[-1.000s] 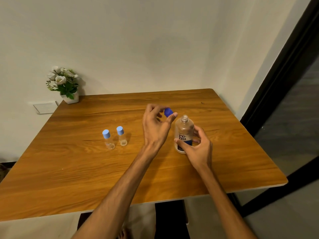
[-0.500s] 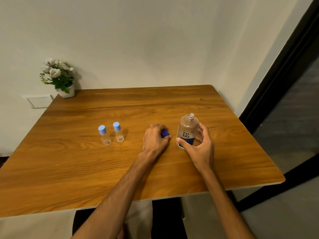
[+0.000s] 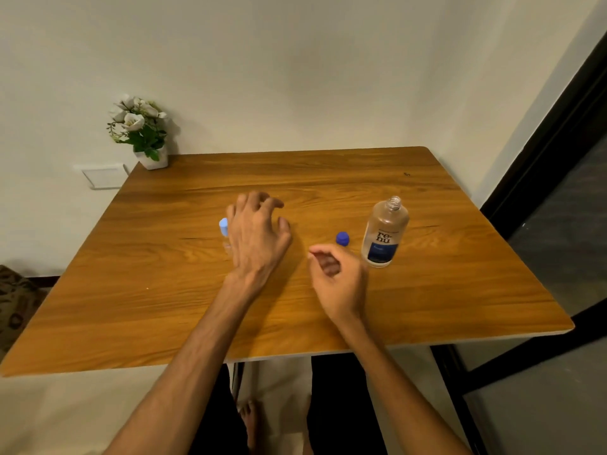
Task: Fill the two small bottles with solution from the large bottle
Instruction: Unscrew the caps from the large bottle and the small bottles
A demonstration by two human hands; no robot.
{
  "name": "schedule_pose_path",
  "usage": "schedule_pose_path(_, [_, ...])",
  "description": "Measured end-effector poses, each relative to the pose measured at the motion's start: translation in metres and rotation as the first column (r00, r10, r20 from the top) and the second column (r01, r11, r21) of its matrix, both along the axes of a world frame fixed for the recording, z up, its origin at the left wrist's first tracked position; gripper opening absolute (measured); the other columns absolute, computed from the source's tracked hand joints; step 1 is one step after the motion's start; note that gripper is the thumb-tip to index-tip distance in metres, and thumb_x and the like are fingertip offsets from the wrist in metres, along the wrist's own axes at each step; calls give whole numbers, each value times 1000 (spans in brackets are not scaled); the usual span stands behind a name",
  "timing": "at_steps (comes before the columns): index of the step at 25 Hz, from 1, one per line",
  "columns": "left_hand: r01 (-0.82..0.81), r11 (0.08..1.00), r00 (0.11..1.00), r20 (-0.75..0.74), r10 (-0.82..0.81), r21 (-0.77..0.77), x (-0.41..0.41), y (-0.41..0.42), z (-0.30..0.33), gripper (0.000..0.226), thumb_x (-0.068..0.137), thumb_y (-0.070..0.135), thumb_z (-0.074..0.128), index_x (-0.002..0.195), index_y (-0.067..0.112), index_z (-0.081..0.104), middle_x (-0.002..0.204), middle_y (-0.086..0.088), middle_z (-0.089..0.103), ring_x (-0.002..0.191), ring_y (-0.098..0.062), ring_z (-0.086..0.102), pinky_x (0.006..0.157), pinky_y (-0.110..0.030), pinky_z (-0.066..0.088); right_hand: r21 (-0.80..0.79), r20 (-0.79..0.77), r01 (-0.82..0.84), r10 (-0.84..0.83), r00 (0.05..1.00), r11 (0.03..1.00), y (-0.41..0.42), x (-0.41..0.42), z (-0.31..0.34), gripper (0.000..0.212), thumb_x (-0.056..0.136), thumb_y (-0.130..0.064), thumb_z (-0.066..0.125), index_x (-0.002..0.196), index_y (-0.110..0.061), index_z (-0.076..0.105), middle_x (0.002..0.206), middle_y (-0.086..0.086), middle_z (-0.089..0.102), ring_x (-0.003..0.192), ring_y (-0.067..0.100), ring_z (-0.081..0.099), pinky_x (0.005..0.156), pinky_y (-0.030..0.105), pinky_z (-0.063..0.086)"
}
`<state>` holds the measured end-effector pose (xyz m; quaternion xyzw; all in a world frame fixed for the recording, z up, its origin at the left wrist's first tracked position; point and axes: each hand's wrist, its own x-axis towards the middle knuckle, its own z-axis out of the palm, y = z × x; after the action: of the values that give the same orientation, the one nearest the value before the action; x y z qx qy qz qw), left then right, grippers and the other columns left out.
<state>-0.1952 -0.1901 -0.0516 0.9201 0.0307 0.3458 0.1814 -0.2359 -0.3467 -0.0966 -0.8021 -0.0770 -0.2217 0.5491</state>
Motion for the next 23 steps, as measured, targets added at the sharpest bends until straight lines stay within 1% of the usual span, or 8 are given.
schedule_pose_path(5, [-20,977,944,-317,88,211,0,38,25,43,88,33,62,127,18,70,120,-8,75,126,-28,59,113,-51,29,-144,-275,-175,131,953,974,70,50,8,54,80,-31,78,133,-27,68,103,-1,80,90,19,75,80,34,60])
schedule_pose_path(8, [27,973,922,-381,65,231,1,41,26,35,92,34,63,124,20,72,112,-5,78,127,-25,60,117,-51,25,-236,-260,-251,188,947,939,91,62,1,45,83,-26,66,128,-29,68,112,0,80,100,28,76,81,43,62])
schedule_pose_path(10, [77,980,939,-343,-10,182,0,40,25,35,93,35,63,122,20,73,112,-3,78,122,-24,61,111,-47,27,-201,-234,-244,195,953,949,87,61,-3,36,86,-27,62,120,-29,70,110,-3,80,98,23,77,77,42,63])
schedule_pose_path(14, [223,969,960,-194,-200,107,-3,30,11,38,88,29,60,118,14,76,106,-6,72,106,-30,59,88,-37,30,-116,-160,-131,111,981,985,59,49,-2,45,75,-49,52,116,-38,69,91,-4,80,82,17,76,68,39,61])
schedule_pose_path(17, [240,965,967,-113,-229,107,-8,7,0,25,91,34,69,97,11,76,90,-7,61,92,-30,55,78,-38,34,-144,-109,-79,63,992,986,32,31,-4,40,78,-52,57,107,-30,74,76,-6,74,66,12,69,60,41,58])
schedule_pose_path(19, [199,979,976,-97,-194,43,-10,-9,-2,32,87,46,72,83,14,69,83,-4,62,85,-25,56,75,-36,37,-147,-37,-57,52,998,987,17,18,-6,28,80,-45,61,96,-25,74,71,-8,68,62,13,62,56,43,54])
schedule_pose_path(21, [231,965,968,-64,-241,-127,-12,-26,-4,30,85,47,74,85,18,68,85,1,67,87,-21,62,77,-39,48,-152,4,-55,56,998,987,6,7,-8,17,78,-34,65,89,-24,72,70,-9,63,61,14,57,54,43,50])
schedule_pose_path(23, [386,812,888,-64,-456,-437,-20,-42,-8,24,93,39,72,108,19,72,99,4,74,96,-15,69,85,-45,57,-140,-1,-11,11,1000,990,-2,4,-9,14,80,-33,64,83,-21,71,65,-9,58,55,9,49,51,37,42])
